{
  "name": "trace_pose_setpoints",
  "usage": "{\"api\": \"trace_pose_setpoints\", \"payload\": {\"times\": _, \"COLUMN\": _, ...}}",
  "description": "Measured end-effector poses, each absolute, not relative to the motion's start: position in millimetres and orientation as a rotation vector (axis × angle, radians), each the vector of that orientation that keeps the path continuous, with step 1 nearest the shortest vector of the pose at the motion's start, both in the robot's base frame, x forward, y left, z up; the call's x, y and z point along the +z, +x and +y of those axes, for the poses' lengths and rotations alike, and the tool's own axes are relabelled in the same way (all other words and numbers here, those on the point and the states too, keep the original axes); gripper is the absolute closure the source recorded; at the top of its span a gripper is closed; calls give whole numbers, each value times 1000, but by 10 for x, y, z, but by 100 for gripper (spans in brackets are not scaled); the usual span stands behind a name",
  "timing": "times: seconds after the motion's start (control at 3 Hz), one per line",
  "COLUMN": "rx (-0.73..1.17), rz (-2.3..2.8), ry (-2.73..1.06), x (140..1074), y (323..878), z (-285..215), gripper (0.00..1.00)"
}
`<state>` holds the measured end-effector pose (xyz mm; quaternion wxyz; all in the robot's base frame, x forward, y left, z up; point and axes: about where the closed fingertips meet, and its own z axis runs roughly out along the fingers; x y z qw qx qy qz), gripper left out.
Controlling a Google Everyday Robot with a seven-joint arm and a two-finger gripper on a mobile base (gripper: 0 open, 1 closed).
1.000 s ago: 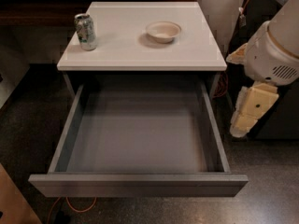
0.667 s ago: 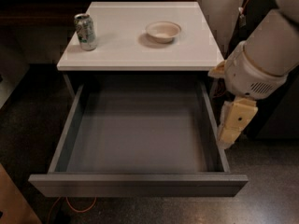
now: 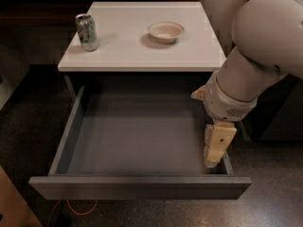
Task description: Close top drawer
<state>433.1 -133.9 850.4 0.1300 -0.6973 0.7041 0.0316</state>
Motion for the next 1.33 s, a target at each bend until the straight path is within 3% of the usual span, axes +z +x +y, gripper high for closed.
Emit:
{"api": "trace_pose_setpoints", "payload": {"times": 1.0, "rx": 77, "rz": 1984, "ry": -2183, "x": 7998, "y": 4178, "z": -1135, "gripper": 0}}
{"api": "trace_pose_setpoints", "payload": {"times": 1.33, "rx": 118, "rz": 1992, "ry": -2204, "x": 7945, "y": 4148, "z": -1076, "gripper": 17}}
